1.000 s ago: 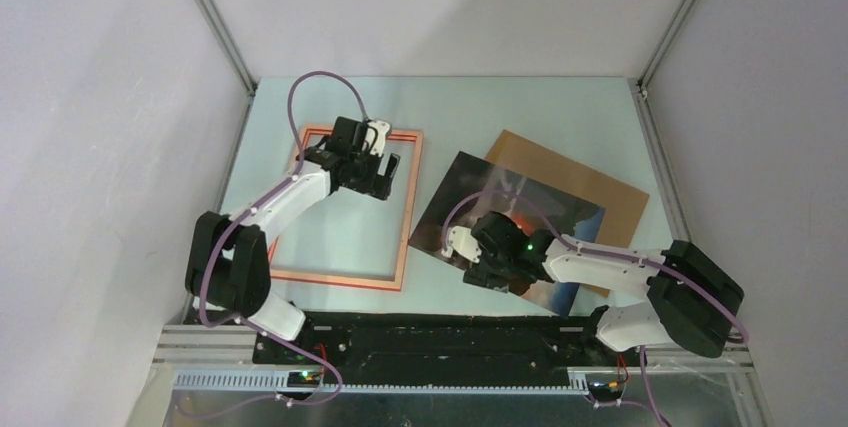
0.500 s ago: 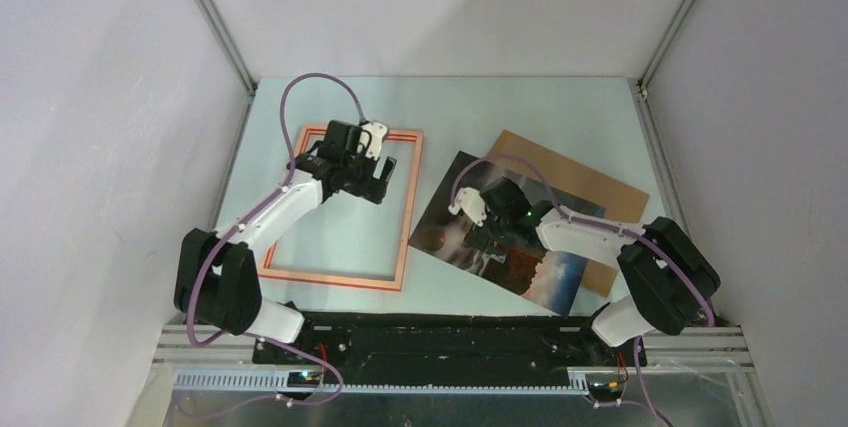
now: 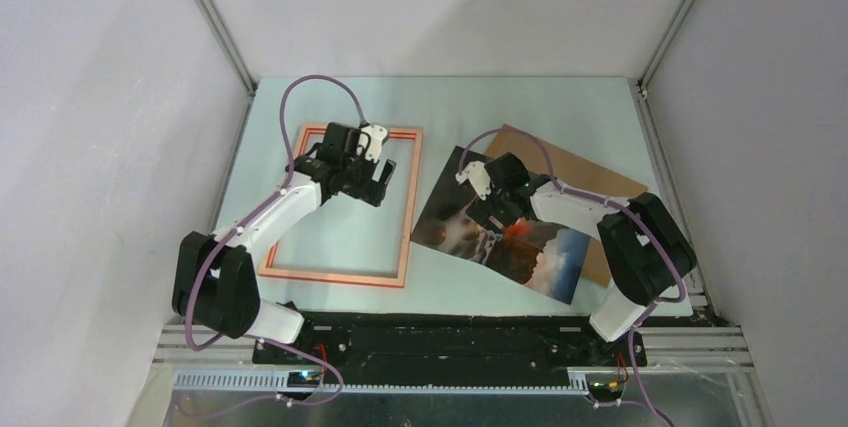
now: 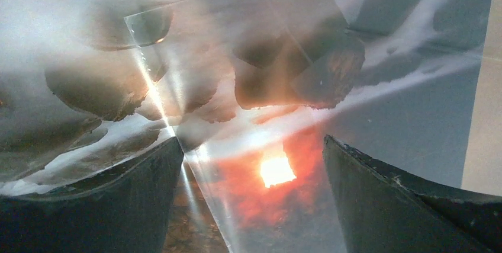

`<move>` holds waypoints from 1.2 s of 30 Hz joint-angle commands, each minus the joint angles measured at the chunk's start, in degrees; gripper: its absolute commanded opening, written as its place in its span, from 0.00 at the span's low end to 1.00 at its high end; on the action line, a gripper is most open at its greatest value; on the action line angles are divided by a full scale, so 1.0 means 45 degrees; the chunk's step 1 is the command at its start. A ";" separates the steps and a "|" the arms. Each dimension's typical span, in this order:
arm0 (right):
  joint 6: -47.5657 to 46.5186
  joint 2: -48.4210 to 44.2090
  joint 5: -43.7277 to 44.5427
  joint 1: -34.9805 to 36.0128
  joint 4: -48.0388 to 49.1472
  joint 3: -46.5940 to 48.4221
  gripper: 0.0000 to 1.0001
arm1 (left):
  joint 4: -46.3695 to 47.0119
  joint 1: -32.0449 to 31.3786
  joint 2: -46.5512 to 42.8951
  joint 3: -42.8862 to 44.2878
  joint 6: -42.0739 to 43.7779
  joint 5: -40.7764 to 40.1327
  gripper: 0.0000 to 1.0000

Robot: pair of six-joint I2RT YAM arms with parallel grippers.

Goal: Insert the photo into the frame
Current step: Adjust the photo frame item at the center of the board.

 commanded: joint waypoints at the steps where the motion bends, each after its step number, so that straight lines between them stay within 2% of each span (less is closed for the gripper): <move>1: 0.0118 0.1126 0.2117 -0.0675 0.0268 0.0477 0.92 | 0.0188 0.0031 -0.0508 0.0075 0.0320 0.0143 0.94; 15: 0.0159 0.1720 0.3042 -0.1925 -0.0079 0.1468 0.91 | 0.0202 0.0009 0.0428 0.0541 -0.0281 0.0722 0.94; 23: 0.0334 0.1623 0.2971 -0.2189 -0.0241 0.1476 0.91 | 0.0159 -0.0773 0.3165 0.2567 -0.2484 0.1435 0.94; 30: 0.0535 0.1564 0.3046 -0.2223 -0.0347 0.1478 0.92 | -0.0896 -0.1840 0.5967 0.4745 -0.4650 0.0721 0.94; 36: 0.1224 0.1846 0.2797 -0.2276 -0.0804 0.2159 0.92 | -0.1001 -0.2199 0.6883 0.5013 -0.5295 0.0090 0.93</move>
